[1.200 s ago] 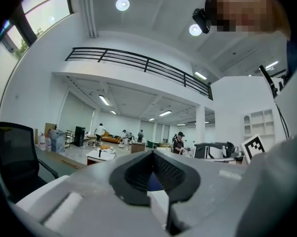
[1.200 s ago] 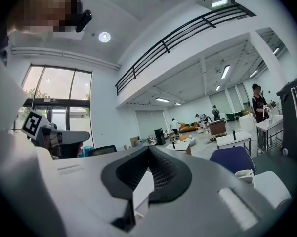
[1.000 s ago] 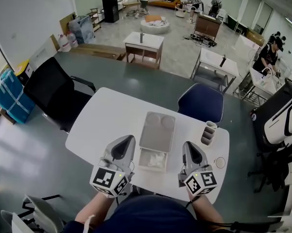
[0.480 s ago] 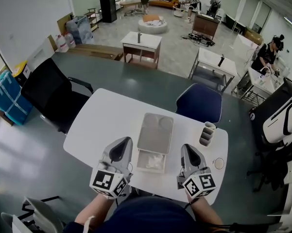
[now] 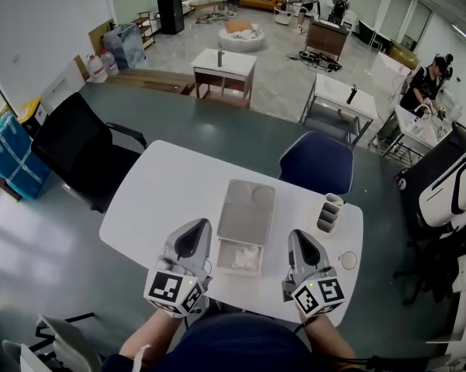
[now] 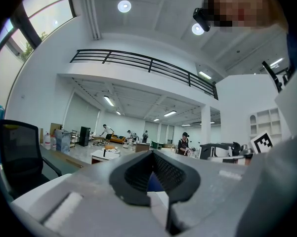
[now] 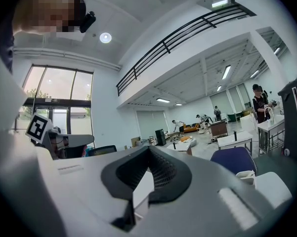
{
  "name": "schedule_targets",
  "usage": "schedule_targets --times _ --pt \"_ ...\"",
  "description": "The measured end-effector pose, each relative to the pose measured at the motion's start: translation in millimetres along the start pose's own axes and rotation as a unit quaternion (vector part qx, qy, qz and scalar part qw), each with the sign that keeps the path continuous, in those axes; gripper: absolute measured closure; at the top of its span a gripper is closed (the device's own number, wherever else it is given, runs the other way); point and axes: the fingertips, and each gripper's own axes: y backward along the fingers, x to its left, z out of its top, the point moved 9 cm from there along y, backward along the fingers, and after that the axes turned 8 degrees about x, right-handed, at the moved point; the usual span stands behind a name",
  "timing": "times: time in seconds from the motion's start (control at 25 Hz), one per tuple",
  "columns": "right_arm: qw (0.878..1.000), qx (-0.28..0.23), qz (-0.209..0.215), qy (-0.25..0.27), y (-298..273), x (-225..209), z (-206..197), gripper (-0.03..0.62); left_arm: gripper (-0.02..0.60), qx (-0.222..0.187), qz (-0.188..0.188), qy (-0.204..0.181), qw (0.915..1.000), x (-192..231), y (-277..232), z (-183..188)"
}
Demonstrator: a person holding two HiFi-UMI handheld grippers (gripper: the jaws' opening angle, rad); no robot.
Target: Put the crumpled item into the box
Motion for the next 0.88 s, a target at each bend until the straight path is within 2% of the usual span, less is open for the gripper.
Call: schedule_targets --times 0.88 --pt "1.000 0.003 0.011 -0.001 -4.9 -0.7 -0.7 0.592 0.580 0.013 0.008 0.004 0.9999 -0.1 -1.7 -5.3"
